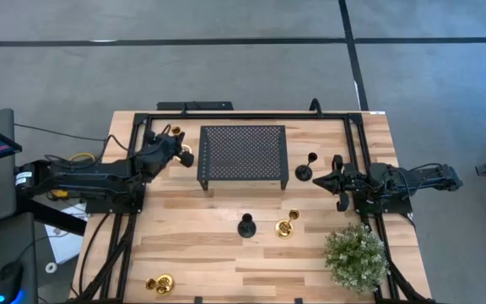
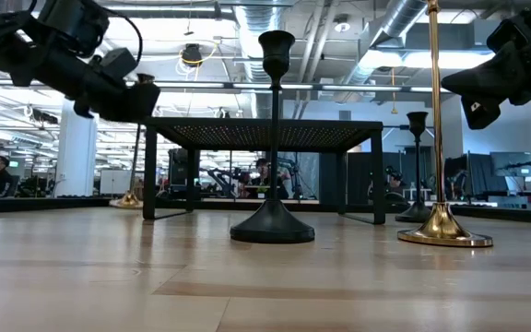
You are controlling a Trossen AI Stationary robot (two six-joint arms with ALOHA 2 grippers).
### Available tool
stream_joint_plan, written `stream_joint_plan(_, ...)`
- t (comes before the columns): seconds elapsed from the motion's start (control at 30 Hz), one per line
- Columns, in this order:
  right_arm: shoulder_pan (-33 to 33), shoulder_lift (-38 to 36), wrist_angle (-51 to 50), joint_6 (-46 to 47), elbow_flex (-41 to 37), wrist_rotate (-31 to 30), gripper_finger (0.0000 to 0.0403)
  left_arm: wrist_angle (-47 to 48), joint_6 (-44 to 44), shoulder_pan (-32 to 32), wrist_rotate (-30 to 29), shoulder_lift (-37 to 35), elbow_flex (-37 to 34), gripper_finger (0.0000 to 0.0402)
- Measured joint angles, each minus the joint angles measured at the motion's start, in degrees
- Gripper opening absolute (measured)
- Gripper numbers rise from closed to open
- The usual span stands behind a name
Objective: Pick & Place candle stick holders
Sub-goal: Put the top left gold candle holder on the shelf
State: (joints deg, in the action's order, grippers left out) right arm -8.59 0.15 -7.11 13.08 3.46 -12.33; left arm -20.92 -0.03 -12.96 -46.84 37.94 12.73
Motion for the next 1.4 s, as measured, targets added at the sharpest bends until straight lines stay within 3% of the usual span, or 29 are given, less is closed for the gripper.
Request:
stream_joint_plan(0.13, 0.0, 0.0, 0.0, 0.0, 0.0, 0.0, 0.0000, 1.3, 1.4, 3.4, -3.8, -1.9, 1.4, 0.0012)
stream_joint_plan(0.3, 0.0, 0.0, 0.0, 0.0, 0.0, 0.0, 0.0000, 7.5, 3.9, 8.4, -6.7, -2.1, 8.5, 0.0010)
stream_joint_plan(0.5, 0.0, 0.0, 0.0, 0.0, 0.0, 0.0, 0.0000, 13.7, 12.4, 15.8, -19.8, -0.6, 19.6, 0.0010)
stream_joint_plan(0.63, 0.0, 0.0, 0.0, 0.0, 0.0, 0.0, 0.0000, 13.5, 18.0, 19.7, -24.0, -0.7, 26.0, 0.0010)
stream_joint_plan(0.97, 0.0, 0.0, 0.0, 0.0, 0.0, 0.0, 0.0000, 13.7, 18.3, 25.8, -20.8, 3.9, 36.1, 0.0010)
stream_joint_plan(1.4, 0.0, 0.0, 0.0, 0.0, 0.0, 0.0, 0.0000, 13.7, 15.2, 17.7, -5.1, 18.3, 45.9, 0.0010)
